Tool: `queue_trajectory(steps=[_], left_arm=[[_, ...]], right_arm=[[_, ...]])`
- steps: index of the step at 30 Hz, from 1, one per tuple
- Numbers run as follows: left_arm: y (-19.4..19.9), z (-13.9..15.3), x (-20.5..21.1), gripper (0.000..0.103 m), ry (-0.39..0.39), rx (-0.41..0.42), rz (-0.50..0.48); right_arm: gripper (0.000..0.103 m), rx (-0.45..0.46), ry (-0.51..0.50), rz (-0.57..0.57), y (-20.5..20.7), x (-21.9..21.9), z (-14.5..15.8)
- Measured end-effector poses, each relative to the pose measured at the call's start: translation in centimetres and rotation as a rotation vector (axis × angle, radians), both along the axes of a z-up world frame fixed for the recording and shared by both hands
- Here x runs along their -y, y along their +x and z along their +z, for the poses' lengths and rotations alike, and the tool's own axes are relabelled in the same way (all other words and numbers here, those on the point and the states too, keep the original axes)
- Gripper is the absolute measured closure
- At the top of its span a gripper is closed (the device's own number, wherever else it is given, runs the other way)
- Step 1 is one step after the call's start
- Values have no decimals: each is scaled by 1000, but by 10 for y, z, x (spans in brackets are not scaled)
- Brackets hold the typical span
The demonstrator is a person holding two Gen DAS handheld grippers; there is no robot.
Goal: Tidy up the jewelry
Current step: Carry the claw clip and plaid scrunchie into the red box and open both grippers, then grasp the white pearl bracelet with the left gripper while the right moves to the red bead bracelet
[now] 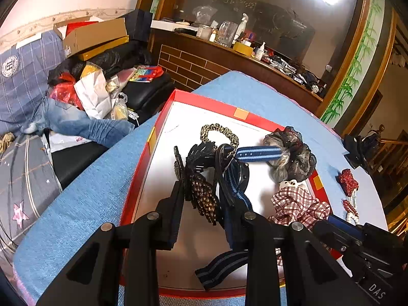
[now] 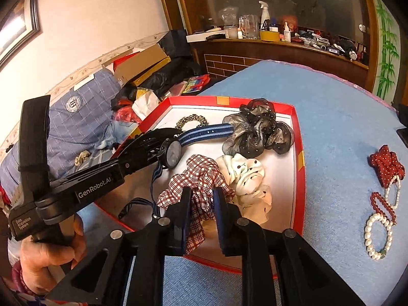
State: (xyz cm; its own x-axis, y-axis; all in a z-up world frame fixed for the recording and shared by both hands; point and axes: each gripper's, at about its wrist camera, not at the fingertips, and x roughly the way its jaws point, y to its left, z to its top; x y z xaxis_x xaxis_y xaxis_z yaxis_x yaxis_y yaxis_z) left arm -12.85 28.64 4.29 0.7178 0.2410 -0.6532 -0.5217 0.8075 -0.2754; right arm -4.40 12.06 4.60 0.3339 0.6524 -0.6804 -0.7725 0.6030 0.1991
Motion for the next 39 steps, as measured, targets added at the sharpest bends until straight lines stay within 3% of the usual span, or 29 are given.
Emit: queue_trajectory(steps=[3,11,20,24,30,34,39], left_arm=[[-1,5,3,70,31,-1,5],[-10,31,18,69,93,48,5],[2,50,59,67,118,70,-100],[15,55,86,64,121,66,-187],[52,54,144,64,55,40,-384],[86,36,194,64,-55,-15,-562],[133,1,242,65,-90,-124,-649]], right_arm=[[82,-8,7,6,0,2,3],[80,1,83,-11,-1,25,23],[80,-28,149,-160,38,103,38],[81,-71,151,-292,78,163,35],[81,-102,117,-453,122,234,20],[81,-166,152,-516,137,257,11],[81,-174,164,-525,137,261,11]])
